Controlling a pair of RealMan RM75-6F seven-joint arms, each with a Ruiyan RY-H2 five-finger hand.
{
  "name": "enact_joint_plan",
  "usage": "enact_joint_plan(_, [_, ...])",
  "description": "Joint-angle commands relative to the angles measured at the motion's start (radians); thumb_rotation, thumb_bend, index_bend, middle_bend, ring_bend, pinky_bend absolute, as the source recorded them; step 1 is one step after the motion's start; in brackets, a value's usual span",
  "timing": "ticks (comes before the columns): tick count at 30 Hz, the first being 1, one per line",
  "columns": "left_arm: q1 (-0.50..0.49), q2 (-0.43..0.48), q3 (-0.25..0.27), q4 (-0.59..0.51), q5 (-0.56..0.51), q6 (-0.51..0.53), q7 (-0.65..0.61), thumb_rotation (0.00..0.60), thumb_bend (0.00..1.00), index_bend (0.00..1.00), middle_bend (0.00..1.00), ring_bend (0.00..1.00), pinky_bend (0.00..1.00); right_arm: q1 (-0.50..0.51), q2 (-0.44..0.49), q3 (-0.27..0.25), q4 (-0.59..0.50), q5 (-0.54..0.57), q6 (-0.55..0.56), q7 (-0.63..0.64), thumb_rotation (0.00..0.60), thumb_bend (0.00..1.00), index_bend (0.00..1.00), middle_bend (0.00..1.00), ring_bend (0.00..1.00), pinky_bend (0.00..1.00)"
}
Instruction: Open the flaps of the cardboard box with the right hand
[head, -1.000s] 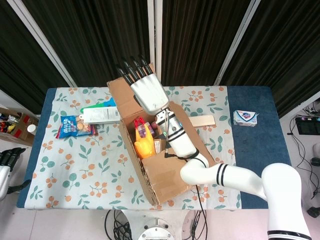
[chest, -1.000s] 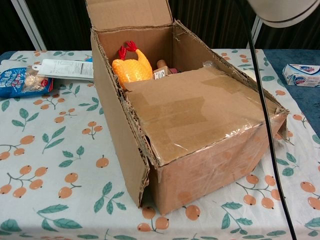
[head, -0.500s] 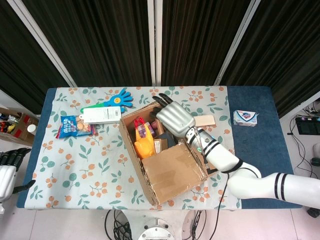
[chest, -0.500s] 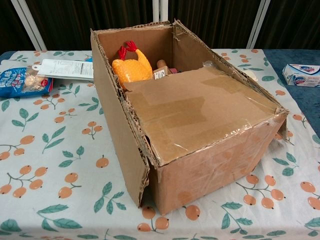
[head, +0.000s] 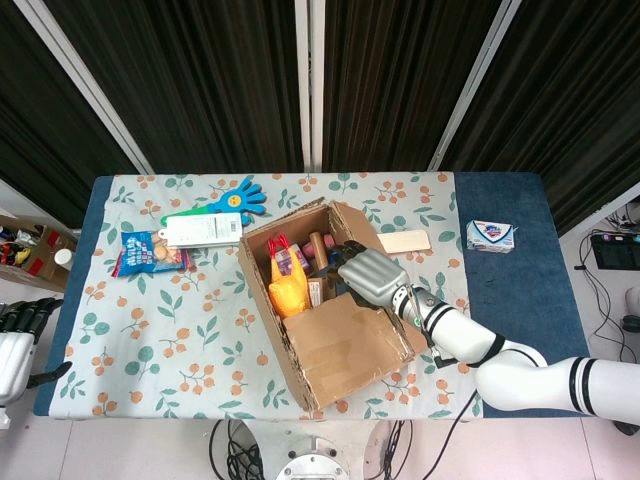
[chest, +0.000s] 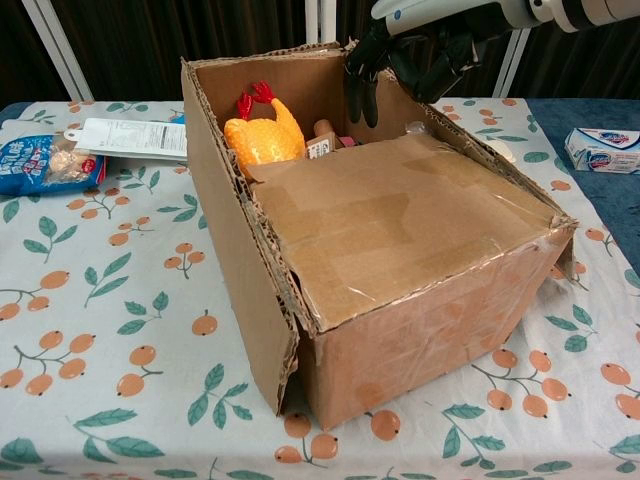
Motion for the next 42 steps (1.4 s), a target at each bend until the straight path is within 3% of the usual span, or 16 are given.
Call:
enact_joint_plan(1, [0.003,-0.003,0.001,0.006,0.001,0.003,-0.006,0.6,0.0,0.18,0.17,0.16,0.25,0.01,-0.007,-0.02,0.006,-0.014,-0.004,0.003,0.6,1.0,0.33,0.33,0.0,0.0])
enact_joint_plan(15, [0.008,-0.009,0.002,0.023,0.0,0.007,-0.021,0.6,0.0,0.18,0.17,0.16,0.25,0.09,-0.032,-0.107,0.0,0.047,0.008,-0.016,0.6,1.0,0.27,0.33,0.0,0.0])
enact_joint_plan(23, [0.007,-0.008,0.001,0.022,0.0,0.006,-0.019,0.6,0.0,0.18,0.17,0.16,0.25,0.077,0.019,-0.07,-0.048,0.011,-0.023,0.091,0.6,1.0,0.31,0.35,0.0,0.0])
enact_joint_plan(35, [-0.023,-0.015,-0.007,0.009,-0.004,-0.035,0.008,0.6,0.0,0.18,0.17,0.16,0.25,-0.054,0.193,0.026,-0.195,-0.238,-0.002,0.271,0.6,1.0,0.34,0.39,0.0,0.0])
enact_joint_plan(42, [-0.034,-0.009,-0.015,-0.006,-0.013,-0.047,0.018,0.6,0.0,0.18,0.17,0.16,0.25,-0.176,0.31,0.084,-0.289,-0.48,0.017,0.463,0.6,1.0,0.33,0.4,0.01,0.0])
